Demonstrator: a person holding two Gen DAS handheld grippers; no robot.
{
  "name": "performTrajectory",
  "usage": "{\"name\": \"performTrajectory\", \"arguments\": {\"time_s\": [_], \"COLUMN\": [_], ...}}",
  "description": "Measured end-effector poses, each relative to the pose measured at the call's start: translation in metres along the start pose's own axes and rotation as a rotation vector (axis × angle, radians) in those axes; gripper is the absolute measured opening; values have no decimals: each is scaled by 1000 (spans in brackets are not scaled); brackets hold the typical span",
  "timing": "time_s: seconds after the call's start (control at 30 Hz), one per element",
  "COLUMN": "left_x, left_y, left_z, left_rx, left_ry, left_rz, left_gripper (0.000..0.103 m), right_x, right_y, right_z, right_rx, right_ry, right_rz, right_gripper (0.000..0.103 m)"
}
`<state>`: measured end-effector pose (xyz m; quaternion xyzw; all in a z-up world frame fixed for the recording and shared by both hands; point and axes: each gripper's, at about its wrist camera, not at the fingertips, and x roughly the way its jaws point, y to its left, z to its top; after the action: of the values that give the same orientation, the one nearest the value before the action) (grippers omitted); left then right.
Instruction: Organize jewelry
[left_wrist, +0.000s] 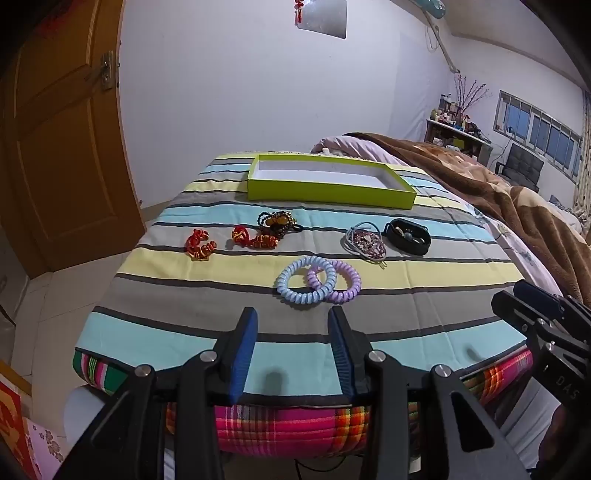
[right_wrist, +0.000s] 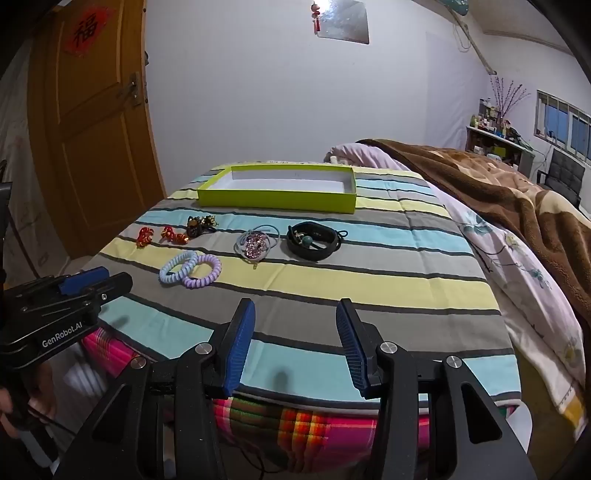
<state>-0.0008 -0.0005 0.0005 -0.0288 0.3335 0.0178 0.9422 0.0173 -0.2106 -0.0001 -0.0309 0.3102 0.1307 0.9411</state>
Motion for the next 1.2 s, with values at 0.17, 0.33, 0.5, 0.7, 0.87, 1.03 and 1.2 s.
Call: {"name": "performTrajectory", "arguments": {"time_s": [0.17, 0.33, 0.5, 0.7, 0.87, 1.03, 1.2], "left_x": [-4, -3, -3, -2, -4, -3, -4], "left_y": [-4, 0, -5, -5, -2, -3, -3], "left_z": [-2, 1, 0, 0, 0, -1, -2], "left_rx": [28, 2, 11, -2, -10, 1, 0], "left_ry": [-6, 4, 15, 27, 21, 32, 33], "left_rz": [14, -24, -16, -22, -26, -39, -36], "left_gripper": [41, 41, 42, 42, 42, 43, 43], "right_x": [0, 3, 2, 1, 0, 1, 1], "right_y": [0, 4, 9, 2, 2, 2, 2], "right_z": [0, -1, -2, 0, 0, 0, 0], "right_rx": [-2, -8, -3, 1, 3, 3, 2], "right_ry": [10, 11, 7, 10, 12, 14, 14], "right_rz": [-7, -10, -14, -7, -6, -6, -9], "right_gripper": [47, 47, 47, 47, 47, 47, 47]}}
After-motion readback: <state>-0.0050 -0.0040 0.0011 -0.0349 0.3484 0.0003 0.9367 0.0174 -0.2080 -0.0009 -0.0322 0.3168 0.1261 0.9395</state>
